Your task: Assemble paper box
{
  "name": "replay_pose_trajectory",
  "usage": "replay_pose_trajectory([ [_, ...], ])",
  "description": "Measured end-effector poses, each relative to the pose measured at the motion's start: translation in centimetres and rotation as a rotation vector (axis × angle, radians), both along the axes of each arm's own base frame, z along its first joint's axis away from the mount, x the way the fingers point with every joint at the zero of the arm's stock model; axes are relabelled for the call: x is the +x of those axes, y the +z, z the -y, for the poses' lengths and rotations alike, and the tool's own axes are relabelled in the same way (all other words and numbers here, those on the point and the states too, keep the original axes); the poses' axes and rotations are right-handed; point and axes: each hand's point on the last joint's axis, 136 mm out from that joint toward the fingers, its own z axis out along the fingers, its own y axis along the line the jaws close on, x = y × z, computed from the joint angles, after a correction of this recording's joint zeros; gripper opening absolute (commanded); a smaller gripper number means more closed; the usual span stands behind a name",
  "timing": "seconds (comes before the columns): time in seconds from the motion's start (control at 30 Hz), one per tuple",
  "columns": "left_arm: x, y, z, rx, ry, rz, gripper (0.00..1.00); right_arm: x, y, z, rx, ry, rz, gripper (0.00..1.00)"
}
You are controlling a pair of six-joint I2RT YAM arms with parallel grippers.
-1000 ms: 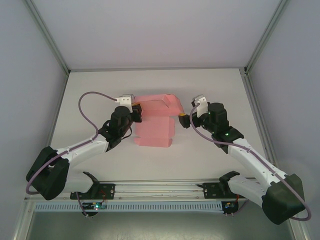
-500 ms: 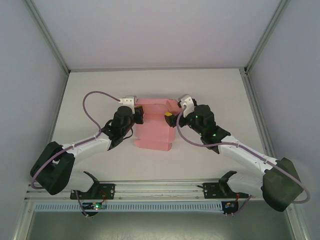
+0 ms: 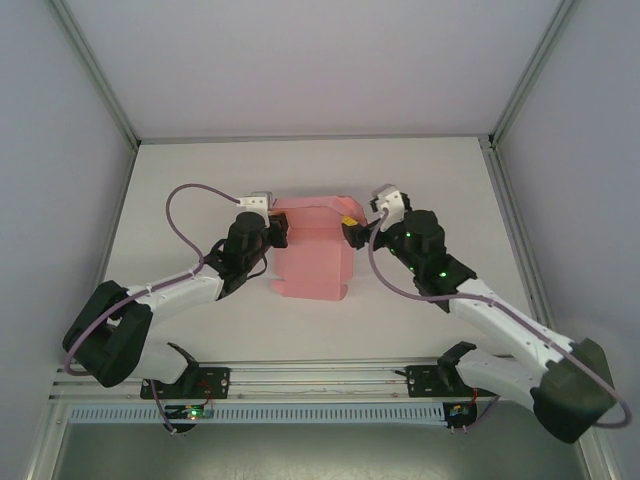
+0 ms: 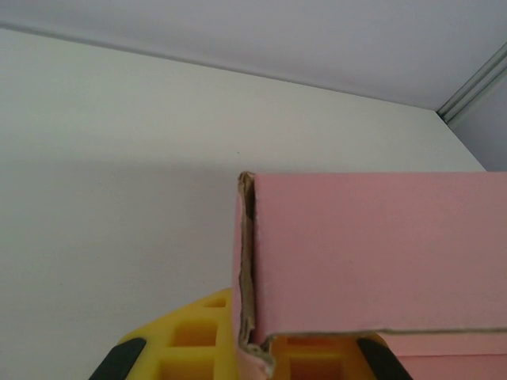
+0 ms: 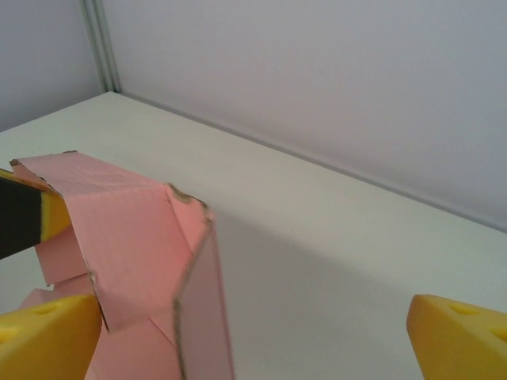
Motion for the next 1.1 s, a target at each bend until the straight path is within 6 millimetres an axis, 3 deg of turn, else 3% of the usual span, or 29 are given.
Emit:
replay_pose_trajectory([
  [0.1,0.2,0.0,-0.3,-0.01,0.013,-0.004,0.0,-0.6,-0.2,1.5,-0.026,-0.027,-0.032,0.98],
  [0.2,0.2,0.0,-0.4,-0.013,0.016,-0.006,0.0,-1.0,-2.1,2.3,-0.074,-0.034,-0.106,0.98],
  [0.47,0.0,-0.4,0.3,-0.017,-0.027,-0.018,0.0,0.0,-6.7,1.7,-0.144,-0.028,-0.237,0.98],
  [0.7,0.0,-1.2,1.3,-0.017,-0.077,-0.023,0.0,2.2,-5.4,-0.6,-0.106,0.023,-0.2,0.98],
  [0.9,0.1,-1.1,1.7,-0.028,-0.092,-0.015,0.0,1.9,-7.0,-3.7,-0.143,0.078,-0.199,0.98],
  [1.1,0.1,-1.0,1.7,-0.034,-0.095,-0.015,0.0,2.2,-6.8,-4.2,-0.181,0.033,-0.148,0.98],
])
